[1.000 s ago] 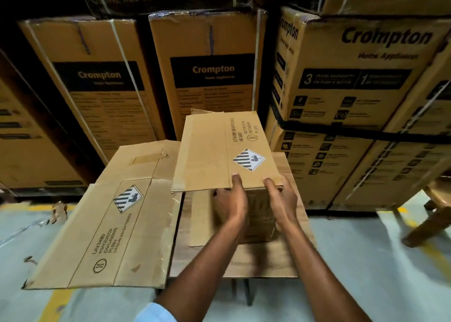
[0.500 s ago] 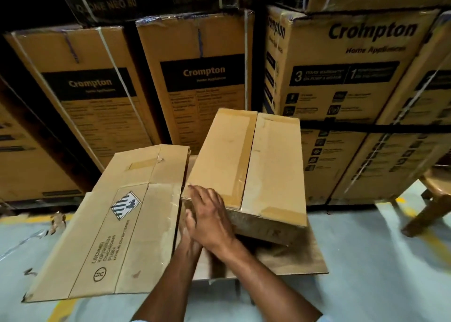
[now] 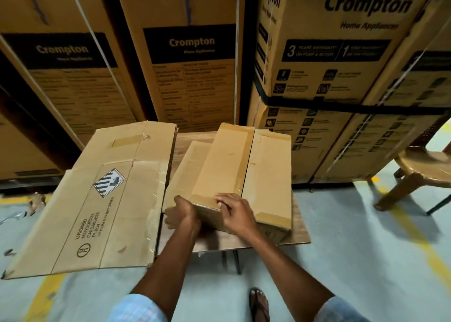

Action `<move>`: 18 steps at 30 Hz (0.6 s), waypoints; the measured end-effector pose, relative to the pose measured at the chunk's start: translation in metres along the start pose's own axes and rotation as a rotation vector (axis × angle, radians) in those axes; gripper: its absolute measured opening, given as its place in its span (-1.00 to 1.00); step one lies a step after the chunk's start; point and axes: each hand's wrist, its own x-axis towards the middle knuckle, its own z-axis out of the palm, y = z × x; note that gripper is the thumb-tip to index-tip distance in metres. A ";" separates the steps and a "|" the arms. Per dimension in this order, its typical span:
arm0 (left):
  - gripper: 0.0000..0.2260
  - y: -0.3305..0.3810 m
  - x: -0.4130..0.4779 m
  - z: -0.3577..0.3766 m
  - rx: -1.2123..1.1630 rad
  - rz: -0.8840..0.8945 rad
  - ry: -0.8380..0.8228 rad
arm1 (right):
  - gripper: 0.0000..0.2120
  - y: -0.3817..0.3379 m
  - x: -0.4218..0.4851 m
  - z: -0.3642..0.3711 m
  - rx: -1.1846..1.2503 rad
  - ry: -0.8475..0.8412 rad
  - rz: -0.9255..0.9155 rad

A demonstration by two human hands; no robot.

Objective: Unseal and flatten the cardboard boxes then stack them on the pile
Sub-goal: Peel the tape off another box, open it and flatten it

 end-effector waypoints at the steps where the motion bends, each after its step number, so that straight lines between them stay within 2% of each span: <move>1: -0.48 0.003 -0.003 0.004 0.143 0.188 0.011 | -0.67 0.003 0.000 -0.013 -0.002 0.141 0.101; 3: -0.64 0.011 -0.017 0.013 0.344 0.606 -0.097 | -0.65 0.010 0.011 -0.042 0.033 0.273 0.374; 5: -0.63 0.021 -0.031 0.028 0.522 0.844 -0.309 | -0.62 0.020 0.038 -0.067 0.198 0.250 0.590; 6: -0.57 0.022 -0.031 0.036 0.649 0.888 -0.398 | -0.61 0.025 0.055 -0.076 0.327 0.229 0.643; 8: -0.43 0.027 -0.030 0.054 0.820 0.900 -0.471 | -0.67 0.031 0.092 -0.094 0.568 0.207 0.680; 10: -0.31 0.031 -0.030 0.068 0.914 0.926 -0.468 | -0.83 0.032 0.130 -0.111 0.742 0.187 0.690; 11: -0.26 0.032 -0.033 0.074 0.957 0.960 -0.447 | -0.83 0.033 0.147 -0.116 0.790 0.182 0.700; 14: -0.16 0.032 -0.031 0.100 1.091 1.022 -0.396 | -0.83 0.053 0.195 -0.116 0.657 0.143 0.739; 16: -0.13 0.037 -0.031 0.117 1.143 1.059 -0.382 | -0.80 0.066 0.211 -0.109 0.382 0.118 0.698; 18: -0.14 0.043 -0.028 0.133 1.160 1.105 -0.381 | -0.74 0.077 0.225 -0.108 0.090 0.122 0.570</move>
